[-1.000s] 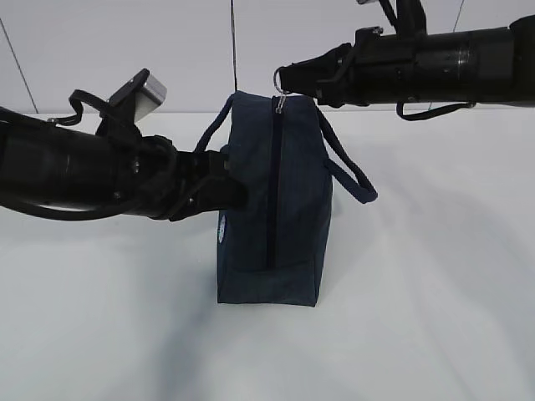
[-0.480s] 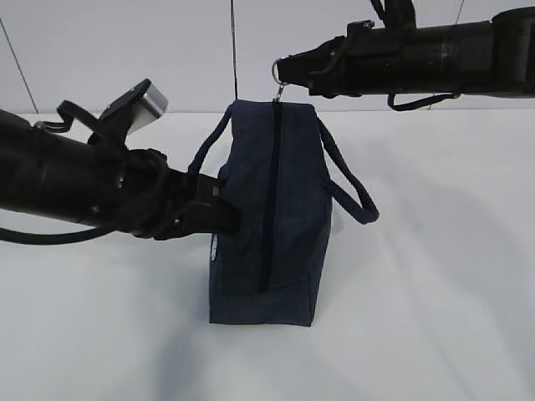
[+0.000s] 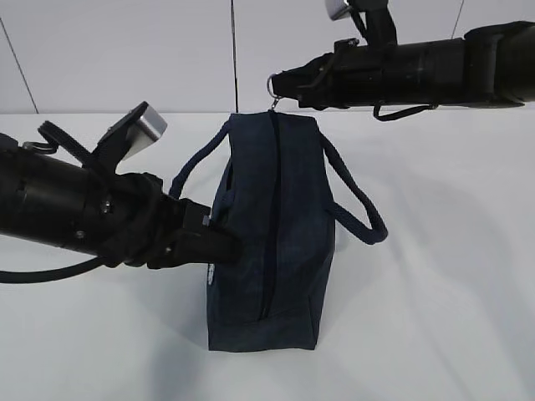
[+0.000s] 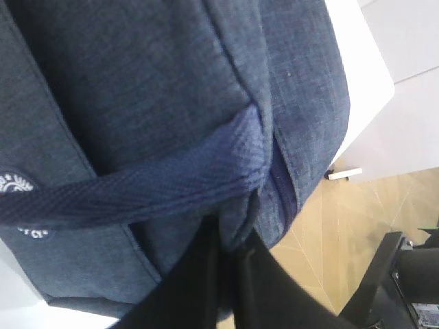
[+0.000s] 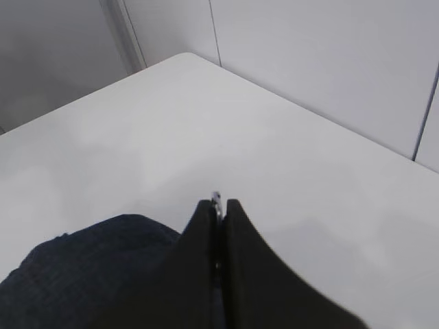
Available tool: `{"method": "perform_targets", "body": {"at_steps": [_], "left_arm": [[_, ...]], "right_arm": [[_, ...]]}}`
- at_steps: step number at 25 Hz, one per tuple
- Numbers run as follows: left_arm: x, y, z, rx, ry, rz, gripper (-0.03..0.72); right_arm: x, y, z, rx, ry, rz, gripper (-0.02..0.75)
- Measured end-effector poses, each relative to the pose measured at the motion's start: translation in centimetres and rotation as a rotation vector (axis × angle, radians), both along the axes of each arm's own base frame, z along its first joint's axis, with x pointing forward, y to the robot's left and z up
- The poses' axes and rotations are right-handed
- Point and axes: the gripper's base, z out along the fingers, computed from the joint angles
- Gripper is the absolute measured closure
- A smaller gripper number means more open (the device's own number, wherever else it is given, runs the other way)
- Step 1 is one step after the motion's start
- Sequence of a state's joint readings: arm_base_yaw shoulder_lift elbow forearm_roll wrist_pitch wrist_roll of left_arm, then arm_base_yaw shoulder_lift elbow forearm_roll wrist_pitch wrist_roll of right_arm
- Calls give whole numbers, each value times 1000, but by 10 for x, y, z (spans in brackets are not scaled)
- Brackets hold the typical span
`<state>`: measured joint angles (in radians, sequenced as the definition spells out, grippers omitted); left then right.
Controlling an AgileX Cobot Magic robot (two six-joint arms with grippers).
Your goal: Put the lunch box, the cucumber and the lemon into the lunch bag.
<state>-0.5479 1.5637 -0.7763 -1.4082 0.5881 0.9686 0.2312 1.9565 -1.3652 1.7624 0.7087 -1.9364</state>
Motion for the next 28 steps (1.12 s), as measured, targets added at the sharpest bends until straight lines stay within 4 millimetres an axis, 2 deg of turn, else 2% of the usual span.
{"method": "perform_targets", "body": {"at_steps": [9,18,20,24,25,28], "left_arm": [[-2,0,0,2,0,-18,694],[4,2,0,12,-13,55,676],[4,2,-1,11,-12,66,614],[5,2,-1,4,-6,73,360],[4,2,0,1,-4,70,316],[3,2,2,-10,-2,60,286]], "right_arm": [[15,2,-23,-13,40,-27,731],[16,2,-20,1,35,-27,731],[17,2,-20,4,35,-28,731],[16,2,-20,7,35,-25,731],[16,2,-20,10,35,-21,731],[15,3,-19,23,34,-1,731]]}}
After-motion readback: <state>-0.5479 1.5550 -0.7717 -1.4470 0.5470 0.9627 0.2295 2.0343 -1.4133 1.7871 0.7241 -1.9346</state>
